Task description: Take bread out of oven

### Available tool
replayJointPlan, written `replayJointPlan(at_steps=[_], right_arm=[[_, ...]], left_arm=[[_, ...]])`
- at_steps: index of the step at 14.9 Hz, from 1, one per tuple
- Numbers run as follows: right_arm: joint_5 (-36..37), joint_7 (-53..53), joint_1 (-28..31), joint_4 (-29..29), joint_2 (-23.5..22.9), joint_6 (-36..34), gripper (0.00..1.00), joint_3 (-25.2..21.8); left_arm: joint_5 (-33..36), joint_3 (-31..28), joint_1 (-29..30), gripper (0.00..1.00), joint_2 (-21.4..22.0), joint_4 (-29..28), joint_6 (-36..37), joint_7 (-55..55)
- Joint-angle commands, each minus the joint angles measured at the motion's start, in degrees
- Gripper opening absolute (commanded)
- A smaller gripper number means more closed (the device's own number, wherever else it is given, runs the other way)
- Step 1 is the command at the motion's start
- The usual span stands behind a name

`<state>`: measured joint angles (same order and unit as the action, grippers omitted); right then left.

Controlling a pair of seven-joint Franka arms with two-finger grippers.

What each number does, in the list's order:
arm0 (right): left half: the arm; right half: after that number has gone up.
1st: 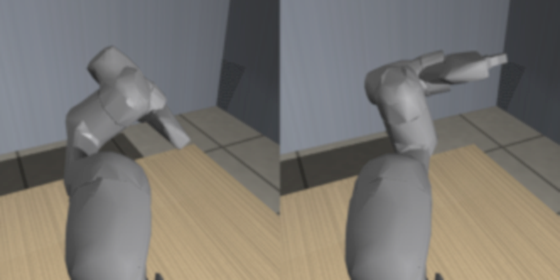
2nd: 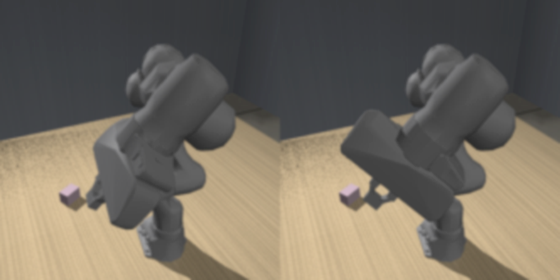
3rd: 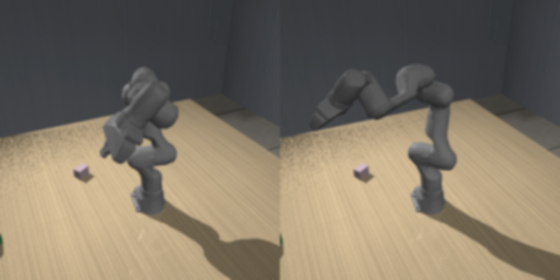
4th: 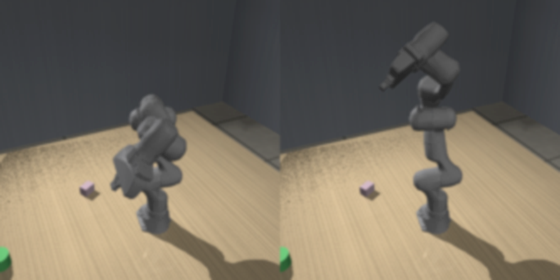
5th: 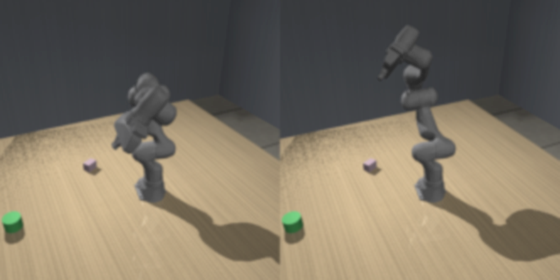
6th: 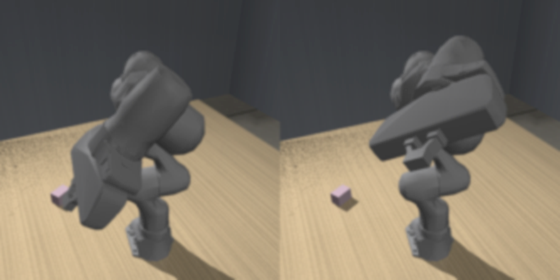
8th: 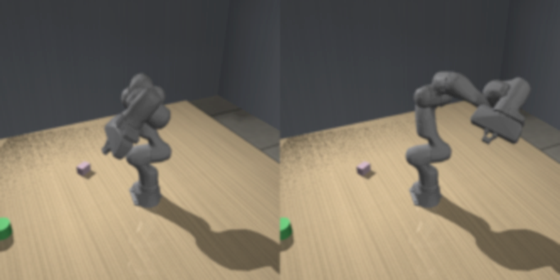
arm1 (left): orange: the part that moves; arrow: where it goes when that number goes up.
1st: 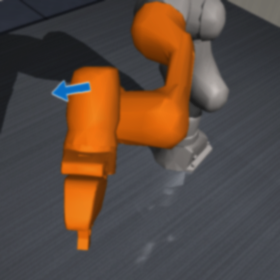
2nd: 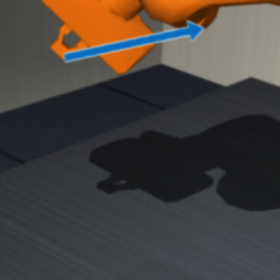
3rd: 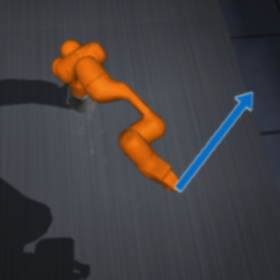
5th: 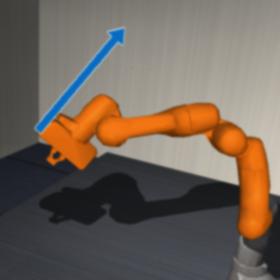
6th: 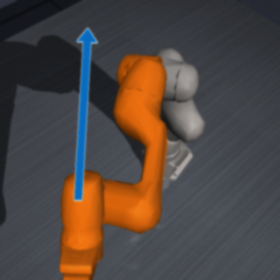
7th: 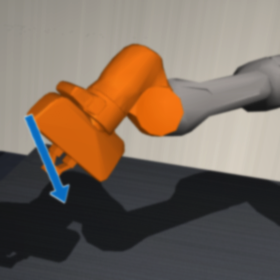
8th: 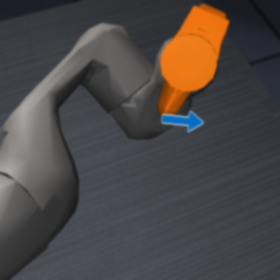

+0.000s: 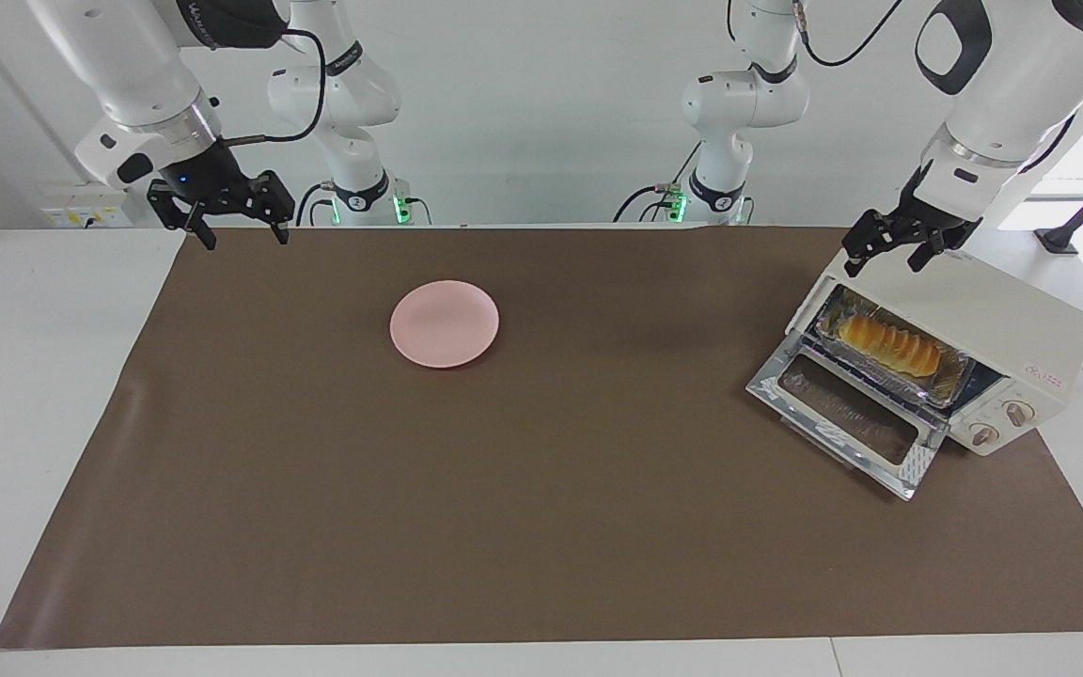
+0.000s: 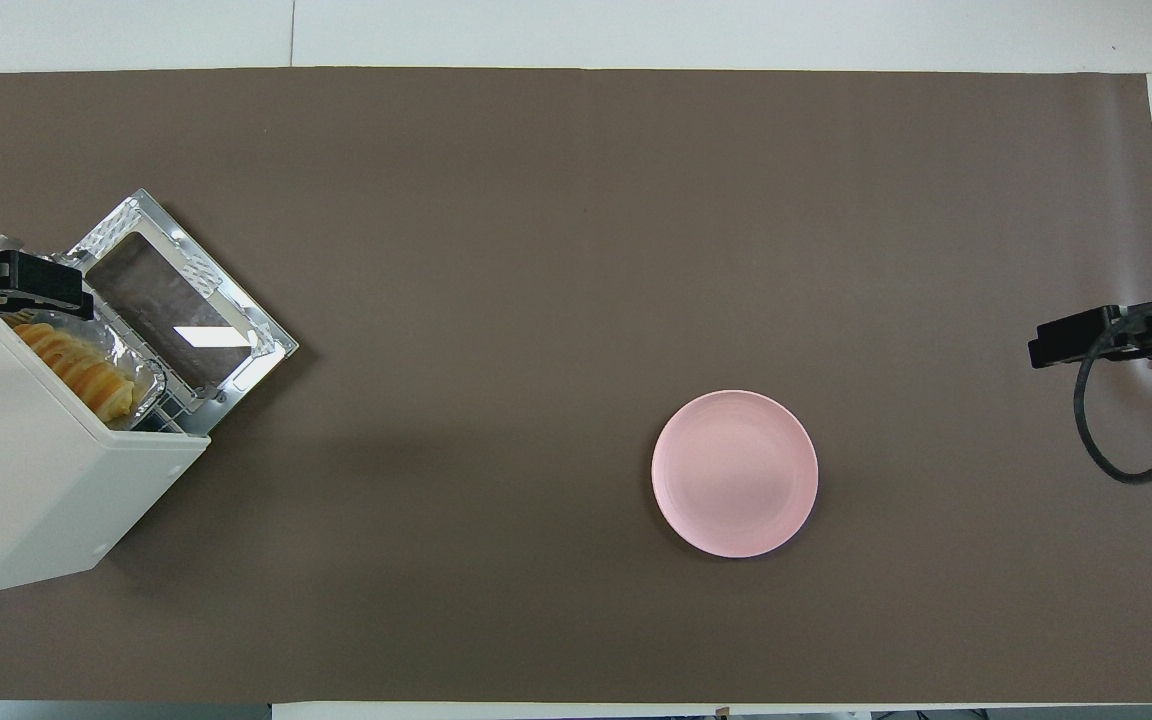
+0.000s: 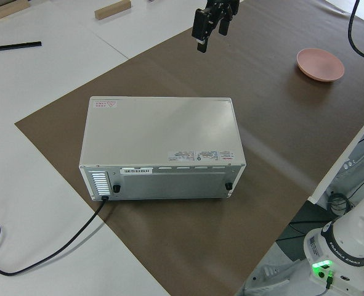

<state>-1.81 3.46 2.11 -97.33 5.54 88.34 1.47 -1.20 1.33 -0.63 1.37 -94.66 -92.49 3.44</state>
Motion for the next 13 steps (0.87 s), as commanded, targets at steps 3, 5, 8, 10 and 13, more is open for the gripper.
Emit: replayJointPlan(at_steps=[3,5,8,10,13], right_arm=[[0.8,1.0,0.5,-0.6,1.0,-0.5,1.00,0.7],[0.7,1.0,0.7,-0.6,1.0,-0.5,1.00,0.7],[0.8,1.0,1.0,-0.6,1.0,-0.5,1.00,0.7],[0.8,1.0,1.0,-0.6,1.0,-0.5,1.00,0.7],[0.8,1.0,0.9,-0.6,1.0,-0.5,1.00,0.7]], left_arm=[[-0.6,-0.3,-1.1,1.00,0.5,-0.8,-1.3,-0.5],[-0.6,-0.4,-1.1,1.00,0.6,-0.9,-1.2,-0.6],[-0.6,-0.4,-0.9,1.00,1.1,-0.8,-0.2,-0.2],[-0.6,-0.5,-0.5,1.00,1.2,-1.0,-0.6,0.3],[-0.1,-0.6,-0.8,1.00,-0.8,0.8,0.0,8.6]])
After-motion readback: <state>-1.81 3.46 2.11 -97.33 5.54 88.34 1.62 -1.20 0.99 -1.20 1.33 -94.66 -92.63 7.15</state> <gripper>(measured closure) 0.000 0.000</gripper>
